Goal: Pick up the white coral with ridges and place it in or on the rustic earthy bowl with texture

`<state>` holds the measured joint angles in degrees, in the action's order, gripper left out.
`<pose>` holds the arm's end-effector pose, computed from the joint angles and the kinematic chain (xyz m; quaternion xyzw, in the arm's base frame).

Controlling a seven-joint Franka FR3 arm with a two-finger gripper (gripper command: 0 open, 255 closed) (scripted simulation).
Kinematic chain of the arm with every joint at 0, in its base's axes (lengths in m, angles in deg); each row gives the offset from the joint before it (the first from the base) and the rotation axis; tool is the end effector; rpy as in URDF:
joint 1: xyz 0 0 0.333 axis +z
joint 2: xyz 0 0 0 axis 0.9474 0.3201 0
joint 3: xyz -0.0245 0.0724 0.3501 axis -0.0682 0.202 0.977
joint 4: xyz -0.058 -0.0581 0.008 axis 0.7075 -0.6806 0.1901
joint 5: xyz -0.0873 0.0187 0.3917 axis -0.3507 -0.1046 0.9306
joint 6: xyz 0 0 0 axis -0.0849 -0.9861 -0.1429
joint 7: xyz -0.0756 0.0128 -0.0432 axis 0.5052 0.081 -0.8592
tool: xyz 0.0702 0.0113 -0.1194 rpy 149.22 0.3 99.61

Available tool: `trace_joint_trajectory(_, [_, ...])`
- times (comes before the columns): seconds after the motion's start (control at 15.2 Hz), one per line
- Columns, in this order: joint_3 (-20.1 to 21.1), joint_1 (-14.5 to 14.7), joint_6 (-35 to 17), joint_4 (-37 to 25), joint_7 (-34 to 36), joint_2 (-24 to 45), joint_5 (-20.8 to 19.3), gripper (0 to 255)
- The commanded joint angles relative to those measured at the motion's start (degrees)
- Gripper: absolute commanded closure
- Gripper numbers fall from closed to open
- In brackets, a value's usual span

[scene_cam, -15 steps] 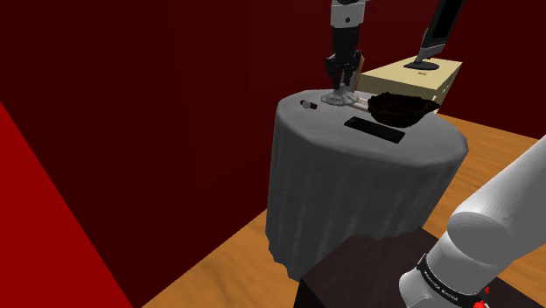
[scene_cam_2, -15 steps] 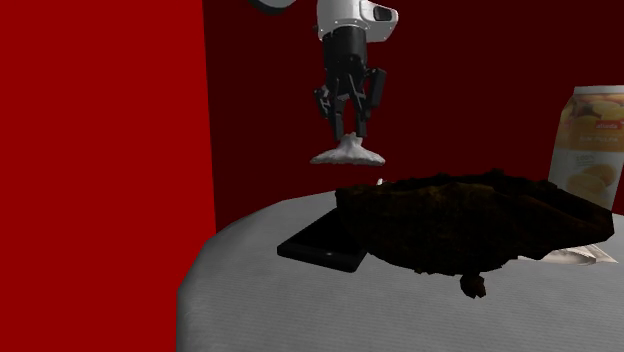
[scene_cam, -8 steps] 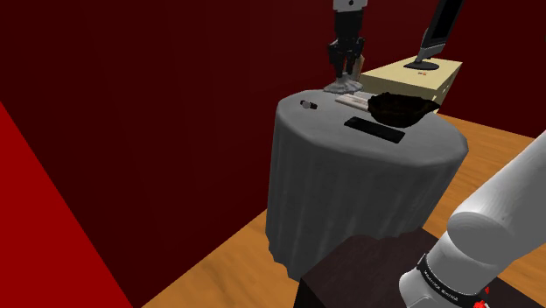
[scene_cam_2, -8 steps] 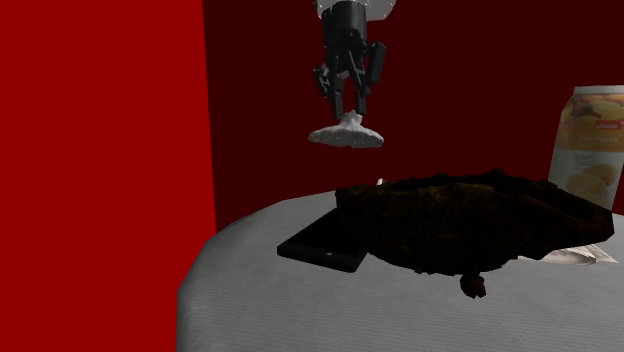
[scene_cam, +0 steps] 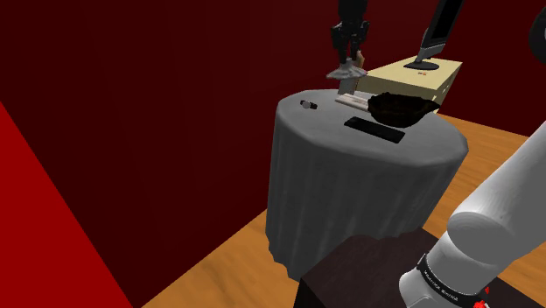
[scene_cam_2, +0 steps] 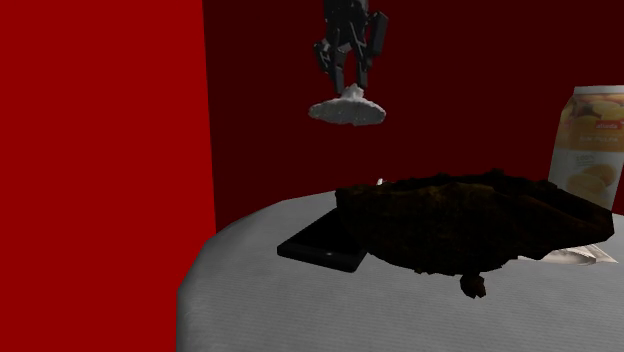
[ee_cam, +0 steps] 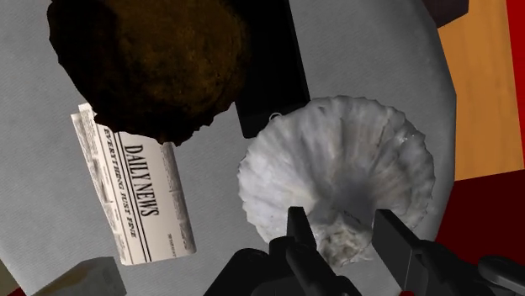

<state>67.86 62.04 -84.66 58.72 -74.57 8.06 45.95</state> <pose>0.5000 -0.0603 0.7116 0.9957 -0.0443 -0.0376 0.0719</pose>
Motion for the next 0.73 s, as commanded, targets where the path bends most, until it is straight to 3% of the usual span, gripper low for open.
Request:
trace_joint_trajectory(0.0, [0.07, 0.04, 1.88, -2.91, -0.18, 1.04, -0.15, 255])
trace_joint_trajectory(0.53, [-4.88, -3.79, 3.30, 0.79, -9.52, -5.46, -1.08, 255])
trace_joint_trajectory(0.59, [-3.99, -3.15, 2.96, 0.61, -7.80, -4.70, -0.84, 255])
trace_joint_trajectory(0.66, [-3.99, -3.14, 2.96, 0.61, -7.80, -4.70, -0.84, 0])
